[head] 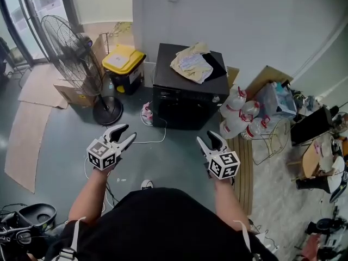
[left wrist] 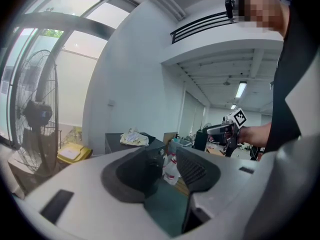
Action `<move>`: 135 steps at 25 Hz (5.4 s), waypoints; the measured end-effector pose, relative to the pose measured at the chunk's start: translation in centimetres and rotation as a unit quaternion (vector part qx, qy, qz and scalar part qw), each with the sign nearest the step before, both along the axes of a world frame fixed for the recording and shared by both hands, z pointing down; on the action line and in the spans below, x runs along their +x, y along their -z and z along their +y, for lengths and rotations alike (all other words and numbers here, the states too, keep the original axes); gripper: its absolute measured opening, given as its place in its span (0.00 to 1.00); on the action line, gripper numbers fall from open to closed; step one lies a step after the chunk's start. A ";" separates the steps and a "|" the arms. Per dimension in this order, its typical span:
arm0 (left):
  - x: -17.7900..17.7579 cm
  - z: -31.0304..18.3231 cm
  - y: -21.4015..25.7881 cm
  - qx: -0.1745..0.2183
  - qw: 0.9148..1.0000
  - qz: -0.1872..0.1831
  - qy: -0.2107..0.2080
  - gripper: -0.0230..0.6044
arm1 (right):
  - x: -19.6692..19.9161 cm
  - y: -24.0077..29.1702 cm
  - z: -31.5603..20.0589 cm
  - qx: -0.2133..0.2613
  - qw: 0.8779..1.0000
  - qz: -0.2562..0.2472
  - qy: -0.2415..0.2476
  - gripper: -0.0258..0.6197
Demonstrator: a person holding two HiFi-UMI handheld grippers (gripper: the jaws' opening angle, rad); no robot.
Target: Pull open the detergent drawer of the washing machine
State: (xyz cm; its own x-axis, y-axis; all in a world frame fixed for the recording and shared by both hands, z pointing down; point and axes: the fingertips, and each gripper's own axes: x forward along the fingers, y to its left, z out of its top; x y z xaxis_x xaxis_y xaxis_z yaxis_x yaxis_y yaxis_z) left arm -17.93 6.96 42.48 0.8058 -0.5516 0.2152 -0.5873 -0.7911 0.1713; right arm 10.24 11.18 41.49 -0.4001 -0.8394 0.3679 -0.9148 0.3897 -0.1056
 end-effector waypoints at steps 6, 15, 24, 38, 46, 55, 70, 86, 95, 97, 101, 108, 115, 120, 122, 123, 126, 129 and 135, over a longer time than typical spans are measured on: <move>-2.2 -3.4 -0.9 -0.008 1.000 0.001 -0.014 0.35 | -1.7 -0.3 -2.6 -0.004 1.000 0.002 -0.017 0.37; -3.3 -5.9 -2.0 -0.025 0.999 -0.002 -0.033 0.35 | -3.5 -1.2 -4.2 -0.022 0.999 0.001 -0.026 0.37; -1.1 -9.3 -3.8 -0.038 0.999 -0.014 -0.025 0.35 | -0.7 -3.2 -8.2 -0.031 0.999 -0.010 -0.020 0.37; 5.6 -20.1 -3.7 -0.048 0.998 -0.032 0.018 0.35 | 5.1 -5.8 -21.9 -0.049 0.997 -0.028 0.047 0.38; 9.2 -23.0 -4.9 -0.056 0.997 -0.046 0.037 0.35 | 7.9 -7.8 -26.6 -0.062 0.994 -0.031 0.081 0.39; 8.8 -25.4 -5.6 -0.069 0.995 -0.050 0.055 0.35 | 7.6 -8.7 -29.7 -0.075 0.992 -0.036 0.097 0.39; 5.8 -27.6 -9.7 -0.100 0.994 -0.033 0.026 0.35 | 4.2 -12.7 -29.5 -0.126 0.989 -0.017 0.075 0.39; 2.9 -27.7 -11.6 -0.117 0.992 -0.034 -0.012 0.35 | 1.1 -14.4 -28.4 -0.147 0.988 -0.008 0.041 0.40; 3.8 -28.8 -13.0 -0.126 0.990 -0.049 -0.039 0.35 | 1.5 -15.5 -29.0 -0.155 0.988 -0.010 0.023 0.40; 4.2 -29.1 -13.2 -0.128 0.989 -0.051 -0.044 0.35 | 1.6 -15.8 -29.2 -0.157 0.987 -0.010 0.020 0.40; 5.2 -29.8 -13.8 -0.132 0.988 -0.055 -0.054 0.35 | 1.9 -16.7 -29.7 -0.164 0.986 -0.011 0.018 0.40; 6.8 -31.3 -16.6 -0.139 0.986 -0.074 -0.059 0.35 | 2.1 -19.4 -30.7 -0.182 0.983 -0.011 0.020 0.40; 8.6 -33.3 -20.3 -0.159 0.981 -0.092 -0.061 0.35 | 1.9 -22.3 -32.5 -0.201 0.979 -0.016 0.021 0.41; 10.0 -35.0 -22.8 -0.165 0.978 -0.108 -0.069 0.35 | 1.4 -24.4 -34.5 -0.206 0.978 -0.015 0.023 0.41; 10.6 -35.7 -23.7 -0.168 0.976 -0.115 -0.071 0.35 | 1.3 -25.5 -35.4 -0.209 0.978 -0.016 0.021 0.41; 10.9 -36.1 -24.0 -0.169 0.976 -0.119 -0.072 0.35 | 1.3 -26.1 -35.8 -0.212 0.977 -0.015 0.022 0.41; 11.5 -36.8 -25.4 -0.173 0.973 -0.133 -0.073 0.35 | 1.3 -27.7 -36.6 -0.219 0.975 -0.012 0.021 0.41; 11.8 -37.4 -27.0 -0.183 0.969 -0.153 -0.070 0.35 | 1.4 -28.8 -37.4 -0.216 0.976 -0.019 0.011 0.41; 12.6 -38.5 -29.3 -0.196 0.963 -0.168 -0.075 0.35 | 1.2 -31.3 -38.3 -0.229 0.973 -0.015 0.000 0.40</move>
